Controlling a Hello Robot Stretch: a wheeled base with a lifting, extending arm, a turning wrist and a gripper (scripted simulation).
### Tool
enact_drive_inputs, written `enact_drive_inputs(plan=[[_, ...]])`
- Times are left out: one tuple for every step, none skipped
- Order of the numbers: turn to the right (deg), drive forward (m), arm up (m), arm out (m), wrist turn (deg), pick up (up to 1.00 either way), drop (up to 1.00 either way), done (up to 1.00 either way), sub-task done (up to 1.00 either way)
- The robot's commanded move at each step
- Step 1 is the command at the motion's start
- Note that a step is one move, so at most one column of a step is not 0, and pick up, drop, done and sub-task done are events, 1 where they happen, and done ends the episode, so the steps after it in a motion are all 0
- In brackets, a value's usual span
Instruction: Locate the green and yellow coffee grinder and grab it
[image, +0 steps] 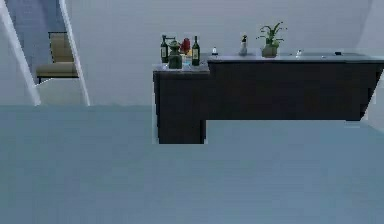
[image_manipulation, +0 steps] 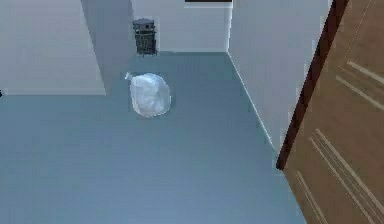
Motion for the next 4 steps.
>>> enact_drive_inputs(plan=[[0.0, 1.00, 0.00, 0.00, 0.0, 0.00, 0.00, 0.00, 0.00], [0.0, 0.35, 0.00, 0.00, 0.0, 0.00, 0.00, 0.00, 0.00], [-45.0, 0.00, 0.00, 0.00, 0.0, 0.00, 0.00, 0.00, 0.00], [-45.0, 0.00, 0.00, 0.00, 0.0, 0.00, 0.00, 0.00, 0.00]])
